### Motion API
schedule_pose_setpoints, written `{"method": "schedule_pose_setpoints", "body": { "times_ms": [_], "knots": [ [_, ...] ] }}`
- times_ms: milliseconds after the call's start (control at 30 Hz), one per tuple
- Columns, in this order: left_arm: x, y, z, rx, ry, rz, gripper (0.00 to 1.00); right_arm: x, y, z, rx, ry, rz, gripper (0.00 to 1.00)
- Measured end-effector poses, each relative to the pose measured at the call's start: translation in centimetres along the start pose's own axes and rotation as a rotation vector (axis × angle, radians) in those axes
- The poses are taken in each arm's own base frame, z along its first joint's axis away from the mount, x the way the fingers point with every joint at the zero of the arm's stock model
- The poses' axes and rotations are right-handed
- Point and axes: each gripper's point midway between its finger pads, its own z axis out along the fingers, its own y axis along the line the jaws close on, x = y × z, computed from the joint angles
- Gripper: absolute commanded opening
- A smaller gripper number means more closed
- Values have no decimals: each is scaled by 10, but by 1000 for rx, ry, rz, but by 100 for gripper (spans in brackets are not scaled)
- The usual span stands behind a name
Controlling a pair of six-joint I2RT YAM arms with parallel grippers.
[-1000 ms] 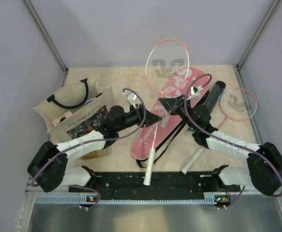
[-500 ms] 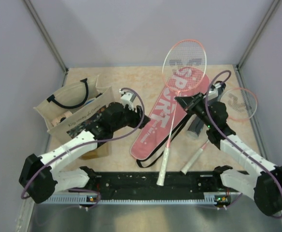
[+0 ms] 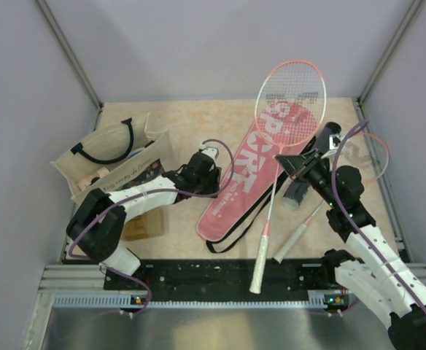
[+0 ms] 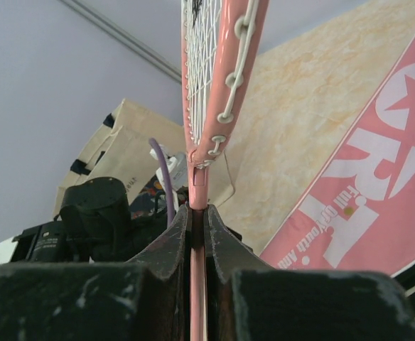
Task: Pack up the badminton gear
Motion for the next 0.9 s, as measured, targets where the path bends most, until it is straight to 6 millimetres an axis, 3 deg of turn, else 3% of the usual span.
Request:
{"method": "schedule_pose_setpoints", "body": {
  "times_ms": [400,467,633,800,900],
  "knots": [
    [37,7,24,-18,107,-39,44,20,-19,-5,45,58,-2,0],
    [44,9,29,-29,126,-45,38,21,-20,-6,48,61,-3,0],
    [42,8,30,-29,119,-72,0,21,-20,-6,48,61,-3,0],
    [39,10,30,-56,102,-93,0,23,-22,-6,52,64,-6,0],
    [35,22,29,-109,86,-143,0,30,-30,-7,69,80,-8,0]
  ]
}}
